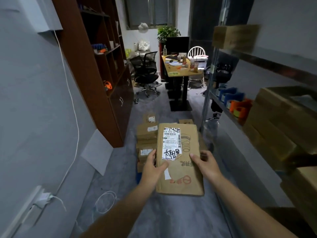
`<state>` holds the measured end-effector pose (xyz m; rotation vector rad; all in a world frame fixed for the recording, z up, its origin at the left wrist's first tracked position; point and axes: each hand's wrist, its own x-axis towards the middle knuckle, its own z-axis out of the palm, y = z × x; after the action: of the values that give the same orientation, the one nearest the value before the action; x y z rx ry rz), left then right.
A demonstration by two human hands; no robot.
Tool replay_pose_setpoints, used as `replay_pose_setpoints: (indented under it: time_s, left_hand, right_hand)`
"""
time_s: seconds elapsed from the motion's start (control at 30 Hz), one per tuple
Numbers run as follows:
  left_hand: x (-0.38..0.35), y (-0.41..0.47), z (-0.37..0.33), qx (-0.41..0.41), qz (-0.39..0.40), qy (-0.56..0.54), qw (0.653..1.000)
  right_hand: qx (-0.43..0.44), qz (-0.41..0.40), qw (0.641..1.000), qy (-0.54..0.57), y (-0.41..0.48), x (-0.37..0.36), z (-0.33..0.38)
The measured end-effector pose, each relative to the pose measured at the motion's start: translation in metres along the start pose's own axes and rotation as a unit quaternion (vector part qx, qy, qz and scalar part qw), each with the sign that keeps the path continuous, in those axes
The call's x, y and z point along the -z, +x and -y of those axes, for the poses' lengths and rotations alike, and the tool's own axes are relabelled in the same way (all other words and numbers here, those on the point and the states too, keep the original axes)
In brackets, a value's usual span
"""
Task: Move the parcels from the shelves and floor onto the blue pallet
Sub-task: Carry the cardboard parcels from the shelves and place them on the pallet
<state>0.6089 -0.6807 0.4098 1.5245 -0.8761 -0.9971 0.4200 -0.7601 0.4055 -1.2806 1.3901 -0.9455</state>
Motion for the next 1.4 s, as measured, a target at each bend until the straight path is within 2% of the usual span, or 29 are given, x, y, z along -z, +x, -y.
replay_pose_setpoints:
  time_s: [0.23,0.53,0.73,0.97,1.2,1.4]
  left_hand:
    - [0.015,0.117,0.019,0.043,-0.023,-0.014,0.999]
    - [0.043,0.311,0.029,0.066,-0.015,0.013,0.998]
    - [0.045,0.397,0.052,0.113,-0.052,0.038,0.992]
    - [0.028,0.488,0.083,0.155,-0.108,-0.014,0.982]
    - [0.024,0.549,0.147,0.234,-0.245,-0.080,0.937]
    - [0.021,0.583,0.241,0.293,-0.315,-0.147,0.891]
  right_hand:
    - [-0.043,0.053,0.998,-0.011,0.123,-0.068,0.001]
    - [-0.072,0.046,0.996,-0.039,0.288,-0.149,0.025]
    - [-0.088,0.082,0.991,-0.064,0.375,-0.189,0.019]
    - [-0.116,0.144,0.974,-0.128,0.491,-0.233,-0.014]
    - [-0.130,0.295,0.926,-0.198,0.593,-0.303,-0.067]
    - [-0.079,0.411,0.854,-0.308,0.662,-0.384,-0.141]
